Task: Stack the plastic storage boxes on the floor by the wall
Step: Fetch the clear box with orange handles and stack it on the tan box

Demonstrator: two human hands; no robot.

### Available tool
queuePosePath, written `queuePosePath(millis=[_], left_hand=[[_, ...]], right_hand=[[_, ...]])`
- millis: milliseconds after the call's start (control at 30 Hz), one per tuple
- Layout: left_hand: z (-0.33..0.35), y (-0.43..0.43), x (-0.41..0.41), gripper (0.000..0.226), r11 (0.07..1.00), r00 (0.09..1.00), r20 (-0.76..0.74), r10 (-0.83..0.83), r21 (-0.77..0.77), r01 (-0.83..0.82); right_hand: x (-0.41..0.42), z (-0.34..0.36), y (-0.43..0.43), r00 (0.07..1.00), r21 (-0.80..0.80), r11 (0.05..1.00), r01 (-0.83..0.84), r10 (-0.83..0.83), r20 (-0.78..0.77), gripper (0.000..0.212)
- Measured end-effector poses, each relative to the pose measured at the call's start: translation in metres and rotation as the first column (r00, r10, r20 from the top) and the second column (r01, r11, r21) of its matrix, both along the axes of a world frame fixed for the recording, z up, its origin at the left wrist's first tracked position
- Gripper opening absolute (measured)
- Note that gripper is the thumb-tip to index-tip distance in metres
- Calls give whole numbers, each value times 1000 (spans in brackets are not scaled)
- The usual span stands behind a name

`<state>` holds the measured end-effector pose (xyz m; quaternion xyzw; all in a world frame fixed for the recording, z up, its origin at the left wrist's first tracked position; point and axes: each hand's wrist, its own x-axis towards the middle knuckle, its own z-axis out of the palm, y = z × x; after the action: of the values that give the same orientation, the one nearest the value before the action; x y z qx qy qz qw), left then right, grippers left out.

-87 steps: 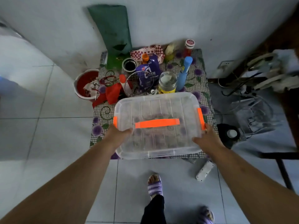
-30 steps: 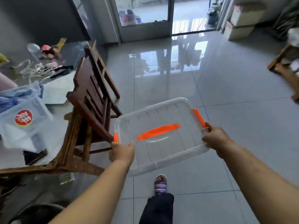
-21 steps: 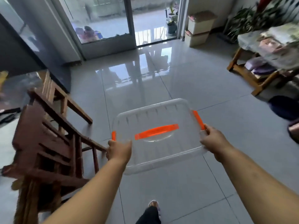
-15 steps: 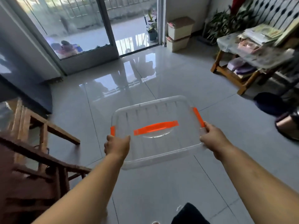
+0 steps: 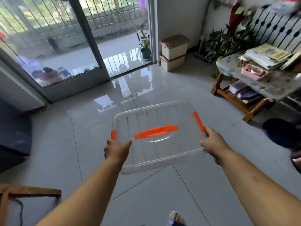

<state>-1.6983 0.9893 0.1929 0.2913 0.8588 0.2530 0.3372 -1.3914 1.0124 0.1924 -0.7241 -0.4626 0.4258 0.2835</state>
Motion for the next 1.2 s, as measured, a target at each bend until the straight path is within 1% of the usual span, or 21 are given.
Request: queuePosePath(millis=[133, 267, 467, 633, 767, 900, 1000, 1200], left_hand=[[4, 95, 4, 74, 1000, 1000, 8, -9, 19, 9], [0, 201, -1, 75, 999, 999, 30, -17, 30, 16], [-7, 362, -9, 74, 997, 995, 71, -74, 14, 73], [5, 485, -5, 74, 987, 984, 81, -158, 8, 158], [11, 585, 14, 76, 981, 978, 66, -196, 15, 195], [7, 678, 39, 75, 977, 972, 101, -212, 40, 209], [-1, 740, 59, 73, 985, 979, 106, -174, 35, 171], [-4, 867, 107, 72, 988, 975, 163, -152, 29, 150]], right_hand=[[6, 9, 93, 1000, 2, 1000, 2, -2, 24, 30], [4, 8, 195, 1000, -6, 1000, 1, -1, 11, 26], [-5, 5, 337, 998, -14, 998, 56, -56, 22, 32], [-1, 15, 442, 995, -12, 996, 94, -93, 20, 29], [17, 19, 533, 993, -13, 993, 120, -120, 9, 34], [43, 16, 627, 994, -9, 994, 111, -111, 16, 37], [64, 7, 699, 995, -11, 996, 92, -91, 33, 34], [111, 11, 840, 995, -32, 999, 42, -39, 91, 41]])
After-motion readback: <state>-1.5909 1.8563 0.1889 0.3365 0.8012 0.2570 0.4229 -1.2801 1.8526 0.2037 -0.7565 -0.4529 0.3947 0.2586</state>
